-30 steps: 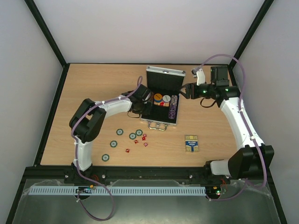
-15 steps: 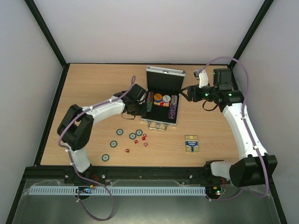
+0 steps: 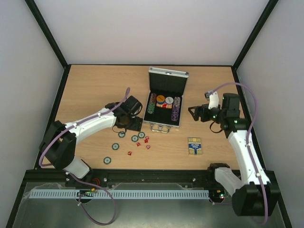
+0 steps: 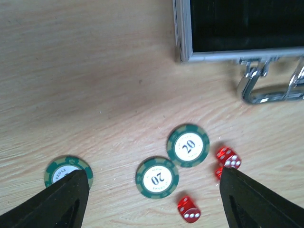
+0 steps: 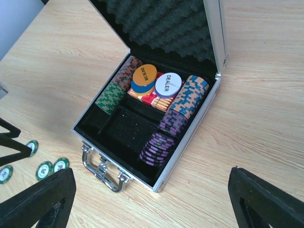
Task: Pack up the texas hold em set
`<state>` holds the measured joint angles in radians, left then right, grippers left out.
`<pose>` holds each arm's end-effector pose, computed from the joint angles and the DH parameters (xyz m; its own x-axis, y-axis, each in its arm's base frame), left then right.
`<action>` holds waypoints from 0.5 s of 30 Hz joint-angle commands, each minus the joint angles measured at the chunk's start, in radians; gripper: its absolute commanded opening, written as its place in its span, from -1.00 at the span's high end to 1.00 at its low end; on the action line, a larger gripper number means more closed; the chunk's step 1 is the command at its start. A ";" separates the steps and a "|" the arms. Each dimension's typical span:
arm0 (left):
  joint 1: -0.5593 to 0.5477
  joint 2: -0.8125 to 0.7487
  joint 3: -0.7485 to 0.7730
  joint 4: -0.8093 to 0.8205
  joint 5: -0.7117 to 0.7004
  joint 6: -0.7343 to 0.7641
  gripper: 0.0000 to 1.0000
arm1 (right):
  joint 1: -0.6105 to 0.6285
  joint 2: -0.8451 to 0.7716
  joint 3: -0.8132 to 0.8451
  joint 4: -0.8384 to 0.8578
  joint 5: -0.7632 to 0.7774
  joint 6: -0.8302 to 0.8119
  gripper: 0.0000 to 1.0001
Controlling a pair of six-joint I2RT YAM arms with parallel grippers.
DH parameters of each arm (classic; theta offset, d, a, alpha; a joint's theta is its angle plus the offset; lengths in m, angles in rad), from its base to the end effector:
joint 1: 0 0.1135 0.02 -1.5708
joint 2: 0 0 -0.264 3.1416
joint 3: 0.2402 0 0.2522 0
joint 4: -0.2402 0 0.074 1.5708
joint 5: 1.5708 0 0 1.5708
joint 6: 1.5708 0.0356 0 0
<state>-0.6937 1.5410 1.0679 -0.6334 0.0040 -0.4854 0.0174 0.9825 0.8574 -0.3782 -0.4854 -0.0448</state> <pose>0.2357 -0.1961 0.2212 -0.9070 0.1475 -0.3944 0.2460 0.9458 -0.2121 0.2161 0.0204 0.3112 -0.4628 -0.0477 -0.8852 -0.4452 0.8760 0.1856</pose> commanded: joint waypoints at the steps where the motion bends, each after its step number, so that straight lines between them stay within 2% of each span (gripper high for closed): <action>1: -0.024 0.040 -0.004 -0.040 -0.010 0.048 -0.57 | -0.022 -0.104 -0.119 0.116 -0.047 -0.001 -0.78; 6: -0.044 0.117 0.043 -0.030 -0.011 0.093 -0.55 | -0.033 -0.145 -0.159 0.119 -0.083 -0.031 -0.79; 10: -0.045 0.166 0.067 -0.028 0.033 0.119 -0.38 | -0.033 -0.132 -0.173 0.132 -0.080 -0.035 -0.79; 15: -0.057 0.214 0.082 -0.017 0.073 0.135 -0.35 | -0.033 -0.119 -0.180 0.139 -0.057 -0.049 -0.79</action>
<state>-0.7357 1.7226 1.1164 -0.6422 0.0353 -0.3828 -0.0093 0.8547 0.6937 -0.2626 -0.5404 -0.0708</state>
